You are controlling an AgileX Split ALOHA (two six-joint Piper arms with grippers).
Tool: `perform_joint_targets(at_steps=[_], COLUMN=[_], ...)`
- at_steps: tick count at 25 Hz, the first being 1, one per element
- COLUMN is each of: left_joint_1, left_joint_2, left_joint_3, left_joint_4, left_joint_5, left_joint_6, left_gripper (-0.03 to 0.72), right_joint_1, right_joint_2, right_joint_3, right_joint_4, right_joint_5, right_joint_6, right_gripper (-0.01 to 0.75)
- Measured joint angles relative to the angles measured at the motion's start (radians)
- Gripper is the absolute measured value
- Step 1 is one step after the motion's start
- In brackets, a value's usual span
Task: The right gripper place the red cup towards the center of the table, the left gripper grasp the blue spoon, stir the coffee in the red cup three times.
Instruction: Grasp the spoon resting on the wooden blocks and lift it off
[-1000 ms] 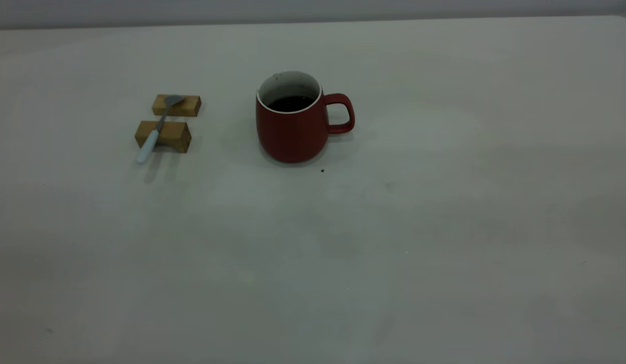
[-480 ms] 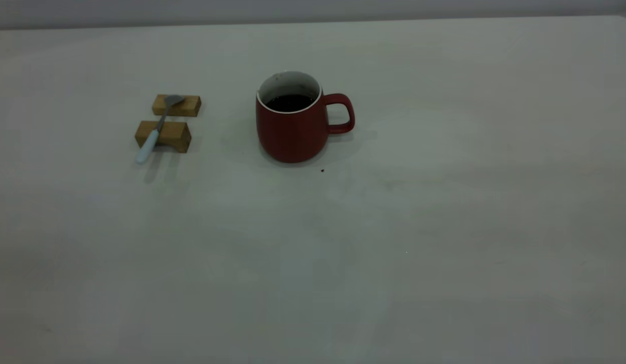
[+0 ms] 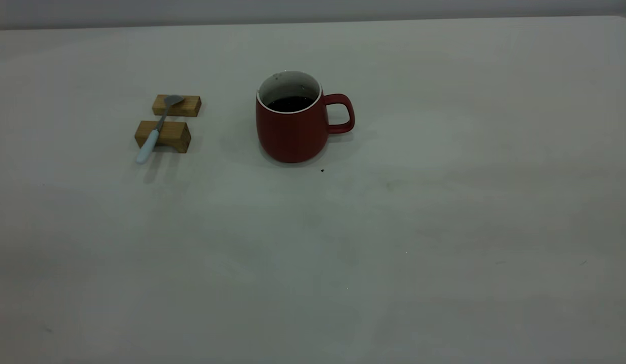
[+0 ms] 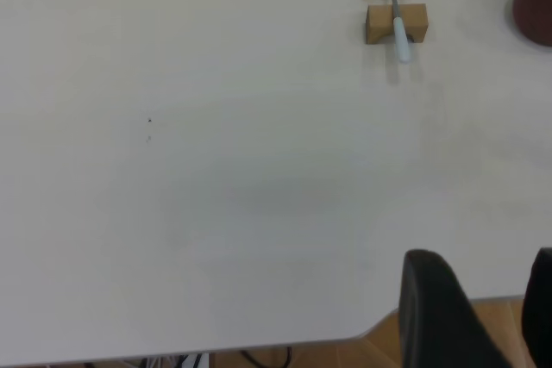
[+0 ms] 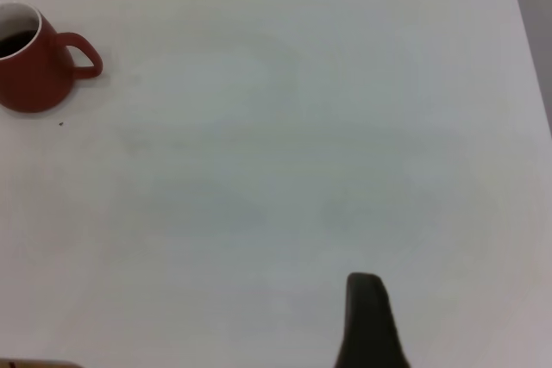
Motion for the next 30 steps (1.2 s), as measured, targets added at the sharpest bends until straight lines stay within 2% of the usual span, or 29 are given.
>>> perform_joint_targets(at_steps=[22, 26, 30], left_joint_1=[0.0, 0.0, 0.0], left_joint_2=[0.006, 0.133, 0.358], left_joint_3=[-0.001, -0.054, -0.143], left_joint_4=[-0.004, -0.008, -0.035], left_joint_5=[0.0, -0.054, -0.091], left_joint_6=[-0.017, -0.019, -0.019], left_gripper=[0.32, 0.352, 0.415], right_joint_1=[0.0, 0.0, 0.0], right_joint_2=[-0.001, -0.001, -0.001], right_joint_3=[0.0, 0.0, 0.0], right_joint_4=[0.0, 0.0, 0.0], right_joint_5=[0.002, 0.002, 0.002], right_joint_6=[0.0, 0.0, 0.0], right_gripper=[0.57, 0.57, 0.57])
